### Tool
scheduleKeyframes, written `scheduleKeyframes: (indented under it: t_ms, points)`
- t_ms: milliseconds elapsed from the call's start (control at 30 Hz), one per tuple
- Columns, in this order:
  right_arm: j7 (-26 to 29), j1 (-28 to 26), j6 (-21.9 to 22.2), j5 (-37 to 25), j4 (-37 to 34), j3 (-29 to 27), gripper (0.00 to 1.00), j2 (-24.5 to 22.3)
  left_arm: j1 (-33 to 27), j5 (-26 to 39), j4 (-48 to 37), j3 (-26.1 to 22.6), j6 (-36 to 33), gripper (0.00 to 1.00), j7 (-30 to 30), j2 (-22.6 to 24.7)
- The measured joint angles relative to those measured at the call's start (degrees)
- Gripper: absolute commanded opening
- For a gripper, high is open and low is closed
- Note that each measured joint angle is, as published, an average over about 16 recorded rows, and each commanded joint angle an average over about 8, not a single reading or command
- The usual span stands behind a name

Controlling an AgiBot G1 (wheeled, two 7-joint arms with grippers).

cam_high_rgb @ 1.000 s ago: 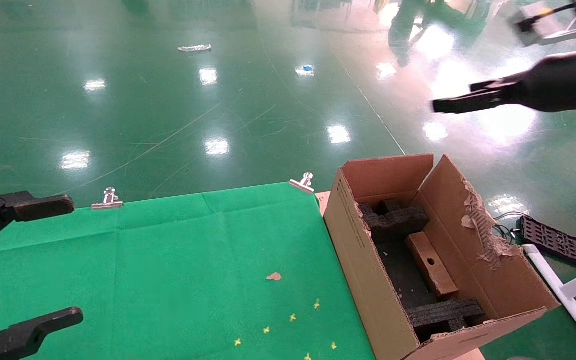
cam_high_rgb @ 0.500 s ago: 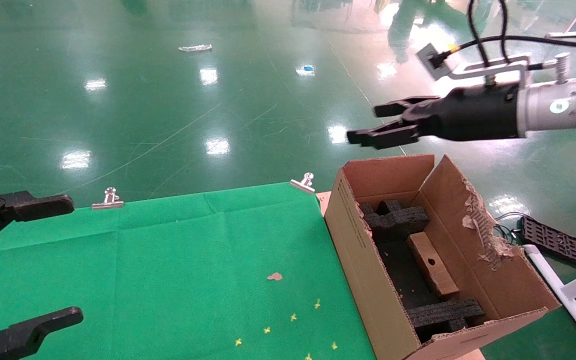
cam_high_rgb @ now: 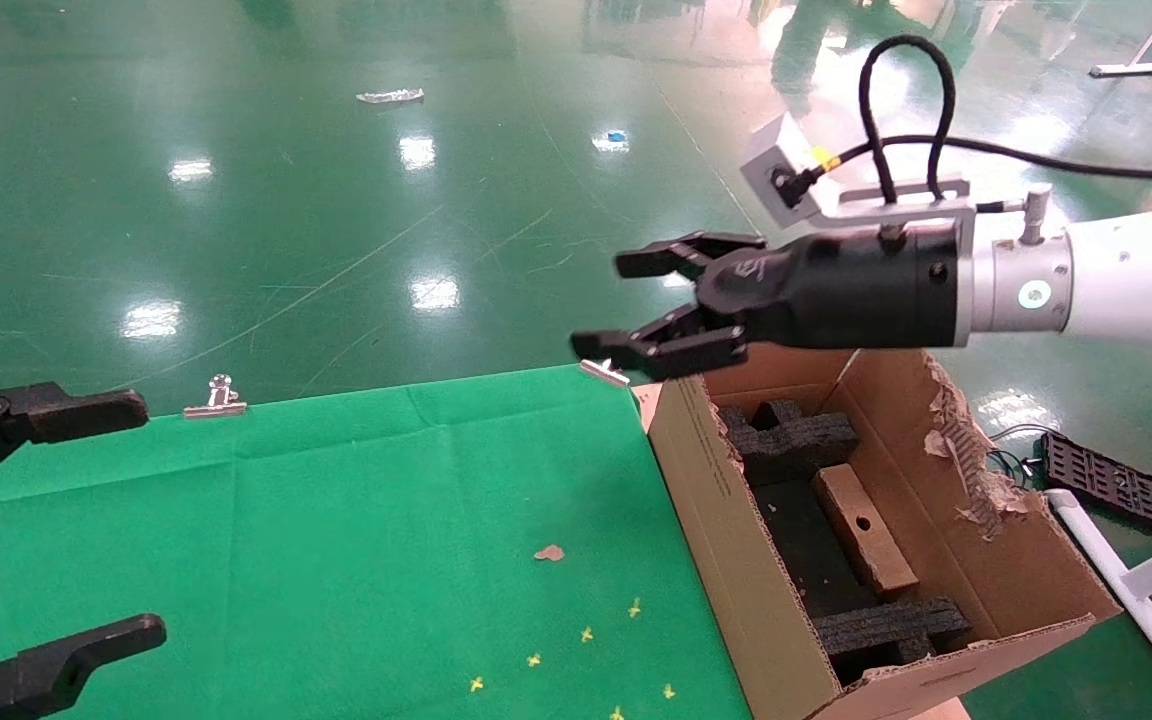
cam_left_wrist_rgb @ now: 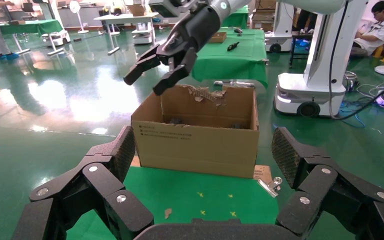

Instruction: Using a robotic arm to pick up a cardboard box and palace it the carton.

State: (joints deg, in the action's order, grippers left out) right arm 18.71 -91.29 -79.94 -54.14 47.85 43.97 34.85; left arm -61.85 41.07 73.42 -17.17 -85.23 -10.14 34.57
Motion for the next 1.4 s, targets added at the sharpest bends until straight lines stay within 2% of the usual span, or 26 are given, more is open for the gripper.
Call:
scheduleKeyframes:
  t_ms: [867, 1100, 1400]
  points:
    - [-7.3, 27.6, -5.3, 11.4, 23.9, -25.9, 1.00, 0.1, 0.0, -0.1, 0.0, -0.1, 0.0, 1.00, 0.0, 0.0]
    - [-8.1, 30.9, -6.0, 12.8, 26.7, -29.1, 1.00, 0.2, 0.0, -0.1, 0.0, -0.1, 0.1, 1.00, 0.0, 0.0]
    - [-8.1, 30.8, -6.0, 12.9, 26.6, -29.0, 1.00, 0.2, 0.0, -0.1, 0.0, -0.1, 0.1, 1.00, 0.0, 0.0]
